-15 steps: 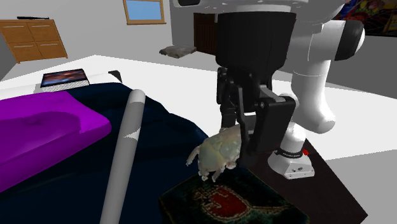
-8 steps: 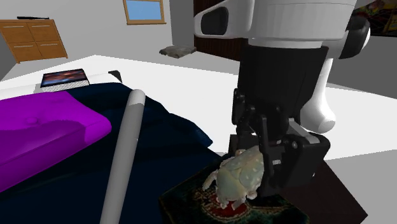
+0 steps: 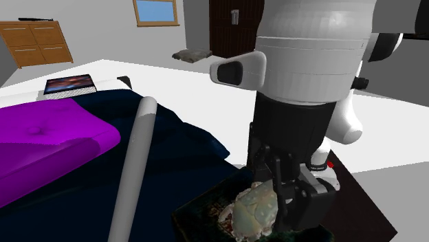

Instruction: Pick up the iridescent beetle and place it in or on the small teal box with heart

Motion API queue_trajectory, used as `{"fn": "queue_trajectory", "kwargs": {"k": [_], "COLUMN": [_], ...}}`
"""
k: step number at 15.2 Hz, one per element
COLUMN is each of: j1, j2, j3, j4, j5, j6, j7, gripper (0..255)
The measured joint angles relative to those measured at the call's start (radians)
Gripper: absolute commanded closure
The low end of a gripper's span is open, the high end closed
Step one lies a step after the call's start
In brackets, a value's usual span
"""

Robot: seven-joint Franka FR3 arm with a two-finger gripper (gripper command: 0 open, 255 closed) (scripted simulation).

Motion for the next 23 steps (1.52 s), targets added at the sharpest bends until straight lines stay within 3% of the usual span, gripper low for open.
{"fn": "queue_trajectory", "kwargs": {"k": [8,9,15,19,23], "j1": [-0.002,-0.002,-0.002,0.009,0.013], "j2": [-0.005,-0.005,-0.005,0.032,0.042], "j3": [-0.001,-0.001,-0.001,0.004,0.005], "j4": [-0.029,-0.029,-0.029,0.116,0.156], "j5": [0.002,0.002,0.002,-0.016,-0.021], "j6": [0.025,0.025,0.025,-0.086,-0.118], "j7": [-0.002,-0.002,-0.002,0.008,0.012], "gripper": [255,0,0,0,0]}}
